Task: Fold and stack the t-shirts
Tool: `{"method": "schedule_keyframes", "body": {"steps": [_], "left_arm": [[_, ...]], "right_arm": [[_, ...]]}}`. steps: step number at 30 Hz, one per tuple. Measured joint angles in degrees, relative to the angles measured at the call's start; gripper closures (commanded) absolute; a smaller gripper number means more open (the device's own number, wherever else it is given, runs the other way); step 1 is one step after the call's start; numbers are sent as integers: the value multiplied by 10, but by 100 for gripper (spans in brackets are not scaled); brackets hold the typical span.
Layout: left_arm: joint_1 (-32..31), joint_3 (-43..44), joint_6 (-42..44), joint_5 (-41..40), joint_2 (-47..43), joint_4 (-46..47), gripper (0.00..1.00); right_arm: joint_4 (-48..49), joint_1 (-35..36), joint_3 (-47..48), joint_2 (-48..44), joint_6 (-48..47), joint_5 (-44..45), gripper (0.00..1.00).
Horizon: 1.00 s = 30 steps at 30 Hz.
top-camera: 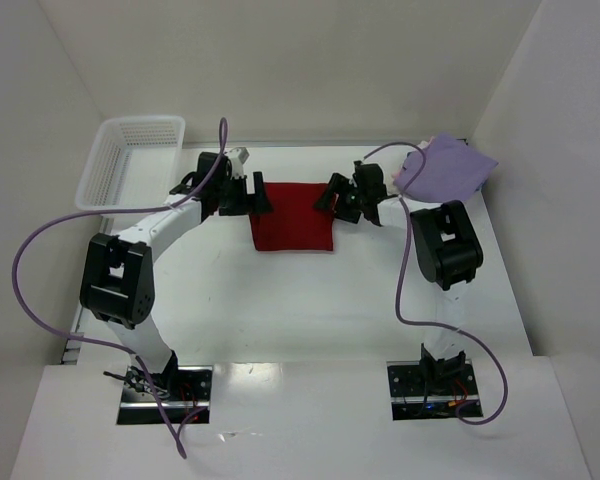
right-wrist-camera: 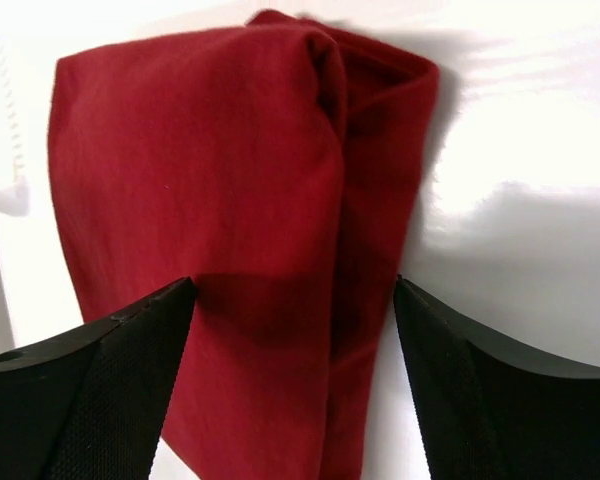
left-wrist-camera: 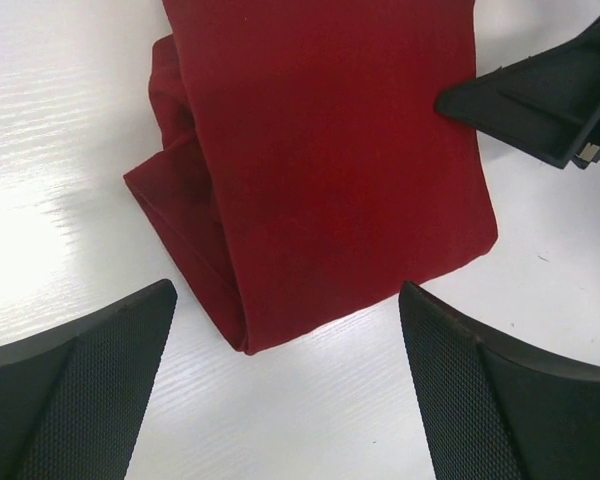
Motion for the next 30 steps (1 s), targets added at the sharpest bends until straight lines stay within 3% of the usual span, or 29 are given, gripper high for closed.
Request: {"method": "schedule_keyframes", "body": {"steps": [15, 19, 22, 23, 25, 30], "left_arm": [[3, 0, 0, 2, -9, 0, 0], [3, -2, 0, 2, -21, -1, 0], [3, -8, 0, 5, -32, -1, 0], [3, -9, 0, 7, -35, -1, 0], [3, -12, -1, 10, -40, 0, 0], [4, -18, -11, 12, -55, 0, 0]], "right_arm": [[29, -3, 4, 21, 33, -28, 29], [31, -4, 2, 25, 36, -32, 46], [27, -4, 2, 30, 38, -33, 69], [25, -4, 1, 33, 38, -33, 86], [24, -4, 2, 37, 40, -37, 100], [-4, -4, 18, 37, 39, -30, 100]]}}
